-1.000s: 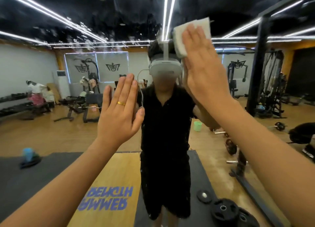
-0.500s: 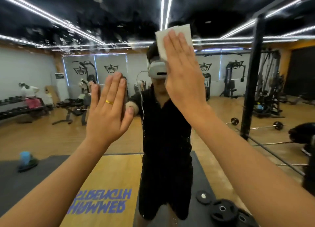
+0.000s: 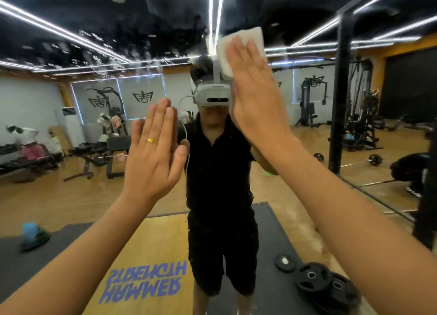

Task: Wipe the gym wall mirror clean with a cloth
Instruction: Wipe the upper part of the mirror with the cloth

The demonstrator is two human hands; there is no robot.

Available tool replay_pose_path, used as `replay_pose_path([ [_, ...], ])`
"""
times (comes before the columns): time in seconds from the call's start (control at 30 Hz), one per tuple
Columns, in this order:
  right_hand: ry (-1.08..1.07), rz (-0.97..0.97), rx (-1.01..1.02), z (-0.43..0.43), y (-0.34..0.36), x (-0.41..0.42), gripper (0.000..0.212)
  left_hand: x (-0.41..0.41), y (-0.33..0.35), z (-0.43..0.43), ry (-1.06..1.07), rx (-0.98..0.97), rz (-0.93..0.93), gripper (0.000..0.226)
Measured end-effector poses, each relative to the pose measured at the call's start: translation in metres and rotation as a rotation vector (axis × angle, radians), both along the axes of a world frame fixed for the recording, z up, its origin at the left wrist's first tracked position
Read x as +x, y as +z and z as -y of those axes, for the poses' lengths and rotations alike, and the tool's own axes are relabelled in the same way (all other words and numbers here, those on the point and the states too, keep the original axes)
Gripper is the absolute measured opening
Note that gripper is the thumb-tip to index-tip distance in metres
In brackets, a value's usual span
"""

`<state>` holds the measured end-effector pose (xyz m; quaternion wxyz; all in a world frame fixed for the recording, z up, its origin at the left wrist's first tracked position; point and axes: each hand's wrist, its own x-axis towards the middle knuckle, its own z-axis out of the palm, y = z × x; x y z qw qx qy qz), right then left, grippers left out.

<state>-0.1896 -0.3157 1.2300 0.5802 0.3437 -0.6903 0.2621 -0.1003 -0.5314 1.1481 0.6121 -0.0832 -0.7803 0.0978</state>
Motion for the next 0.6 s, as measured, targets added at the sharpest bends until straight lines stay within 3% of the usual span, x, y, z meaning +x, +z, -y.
replay_pose_path([
  [0.17,0.016,0.128,-0.227,-0.015,-0.005,0.007,0.060,0.016,0.000,0.044,0.119,-0.036,-0.007,0.067],
  [0.27,0.031,0.096,-0.312,0.017,0.003,0.015,0.062,0.012,-0.006,0.052,0.149,-0.077,-0.036,0.067],
  [0.5,-0.031,-0.034,-0.015,0.051,-0.007,0.014,0.070,0.009,-0.007,0.051,0.148,-0.093,-0.061,0.066],
  [0.6,0.027,0.021,-0.093,0.025,-0.009,0.011,0.062,0.011,-0.006,0.051,0.156,-0.087,-0.054,0.066],
])
